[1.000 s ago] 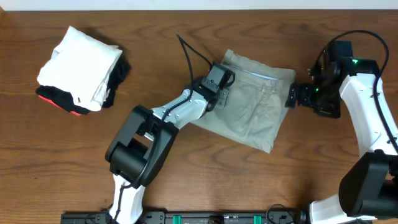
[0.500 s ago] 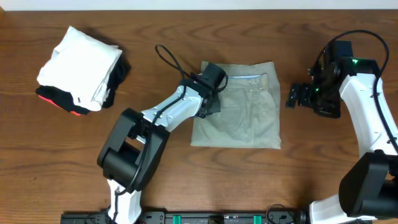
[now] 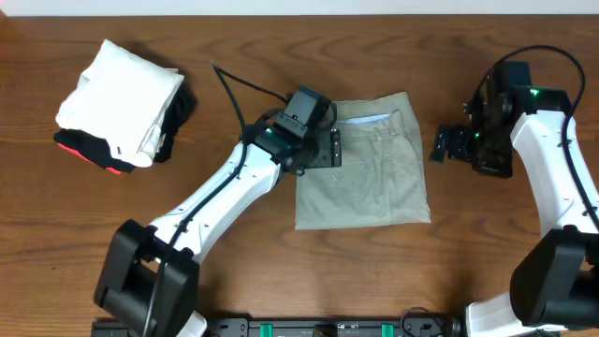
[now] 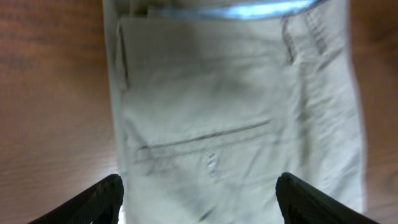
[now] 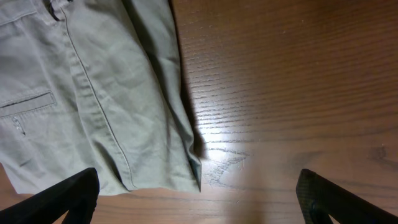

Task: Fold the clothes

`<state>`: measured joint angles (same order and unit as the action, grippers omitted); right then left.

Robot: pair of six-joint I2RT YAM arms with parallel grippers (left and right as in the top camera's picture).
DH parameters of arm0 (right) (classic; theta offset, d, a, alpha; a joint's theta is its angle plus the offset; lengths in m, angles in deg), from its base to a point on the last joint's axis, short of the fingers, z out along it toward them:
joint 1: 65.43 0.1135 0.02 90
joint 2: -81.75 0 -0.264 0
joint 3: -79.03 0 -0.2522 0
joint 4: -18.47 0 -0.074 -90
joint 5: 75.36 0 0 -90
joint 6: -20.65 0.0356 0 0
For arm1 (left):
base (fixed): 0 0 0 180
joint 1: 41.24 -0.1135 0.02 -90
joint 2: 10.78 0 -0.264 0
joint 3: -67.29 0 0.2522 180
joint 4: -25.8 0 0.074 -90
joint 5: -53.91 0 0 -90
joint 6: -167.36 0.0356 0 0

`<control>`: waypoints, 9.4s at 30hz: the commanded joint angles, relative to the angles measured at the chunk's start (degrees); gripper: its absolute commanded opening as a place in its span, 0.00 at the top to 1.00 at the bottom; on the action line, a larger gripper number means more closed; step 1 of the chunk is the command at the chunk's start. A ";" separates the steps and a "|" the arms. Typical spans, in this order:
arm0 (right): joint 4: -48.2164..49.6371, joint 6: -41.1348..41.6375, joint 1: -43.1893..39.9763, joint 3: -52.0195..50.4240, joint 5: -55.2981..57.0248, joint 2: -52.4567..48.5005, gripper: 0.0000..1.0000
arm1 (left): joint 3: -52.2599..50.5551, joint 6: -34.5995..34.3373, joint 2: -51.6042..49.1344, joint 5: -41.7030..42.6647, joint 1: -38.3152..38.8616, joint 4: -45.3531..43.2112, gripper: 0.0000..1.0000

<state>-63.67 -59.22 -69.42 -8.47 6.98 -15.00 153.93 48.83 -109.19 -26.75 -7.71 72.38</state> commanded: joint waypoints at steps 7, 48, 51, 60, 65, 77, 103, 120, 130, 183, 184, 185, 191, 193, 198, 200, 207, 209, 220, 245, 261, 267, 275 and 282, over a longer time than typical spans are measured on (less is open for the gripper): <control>-0.13 0.52 -0.11 -0.02 0.39 -0.13 0.01 | 0.04 10.16 -8.44 0.50 -0.44 1.86 0.15; -0.13 0.55 -0.11 -0.02 0.39 -0.13 0.01 | 4.76 11.02 -10.45 -14.99 -0.48 8.52 0.94; -0.13 0.52 -0.11 -0.02 0.39 -0.13 0.01 | 4.85 15.98 -6.71 -14.99 -0.48 8.20 0.94; -0.13 0.52 -0.11 -0.02 0.39 -0.13 0.01 | 5.05 24.65 2.12 -27.52 -0.96 9.38 0.94; -0.13 0.52 -0.11 -0.02 0.39 -0.13 0.01 | 5.05 29.03 5.64 -28.35 -3.85 9.99 0.94; -0.13 0.52 -0.11 -0.02 0.39 -0.13 0.01 | 8.98 43.67 7.39 -28.55 -19.52 9.73 0.94; -0.13 0.55 -0.11 -0.02 0.39 -0.13 0.01 | 15.85 57.05 7.26 -27.87 -46.03 -5.20 0.94; -0.13 0.55 -0.11 -0.02 0.39 -0.13 0.01 | 15.41 56.98 -4.07 -23.30 -55.78 -7.17 0.94; -0.13 0.52 -0.13 -0.02 0.39 -0.13 0.01 | 15.41 49.72 -7.98 -23.28 -61.24 -7.91 0.25; -0.13 0.55 -0.11 -0.02 0.39 -0.13 0.01 | 16.92 11.72 10.62 9.09 -54.01 11.30 0.02; -0.13 0.52 -0.11 -0.02 0.39 -0.13 0.01 | 16.92 11.72 10.64 9.09 -54.03 11.30 0.02; -0.13 0.52 -0.11 -0.02 0.39 -0.13 0.01 | 16.92 11.72 10.62 9.09 -54.03 11.30 0.02; -0.13 0.55 -0.11 -0.02 0.39 -0.13 0.01 | 16.92 11.72 10.64 9.09 -54.03 11.30 0.02; -0.13 0.52 -0.11 -0.02 0.39 -0.13 0.01 | 16.92 11.72 10.62 9.09 -54.03 11.30 0.02; -0.13 0.55 -0.11 -0.02 0.39 -0.13 0.01 | 16.92 11.72 10.64 9.09 -54.03 11.30 0.02; -0.13 0.52 -0.11 -0.02 0.39 -0.13 0.01 | 16.92 11.72 10.62 9.09 -54.03 11.30 0.02; -0.13 0.52 -0.09 -0.02 0.39 -0.13 0.01 | 16.92 11.72 10.64 9.09 -54.03 11.30 0.02; -0.13 0.52 -0.09 -0.02 0.39 0.39 0.01 | 16.92 11.72 10.62 9.09 -54.03 11.30 0.02; -0.13 0.52 -0.07 -0.02 0.39 13.86 0.01 | 16.92 11.72 10.64 9.09 -54.03 11.30 0.02; 0.28 0.11 9.70 -0.39 2.73 72.65 0.01 | 16.92 11.72 10.62 9.09 -54.03 11.30 0.02; 10.38 0.13 9.64 -17.07 3.32 89.92 0.01 | 16.92 11.72 10.64 9.09 -54.03 11.30 0.02; 21.68 0.11 9.64 -30.23 3.37 94.29 0.01 | 16.92 11.72 10.62 9.09 -54.03 11.30 0.02; 41.11 0.11 9.64 -45.05 3.41 96.41 0.01 | 16.92 11.72 10.62 9.09 -54.03 11.30 0.02; 57.18 0.11 9.64 -56.65 5.01 96.43 0.01 | 16.92 11.72 10.62 9.09 -54.03 11.30 0.02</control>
<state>-8.49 -59.22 -60.26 -61.80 10.43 80.91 170.98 60.52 -99.90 -18.03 -61.80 83.48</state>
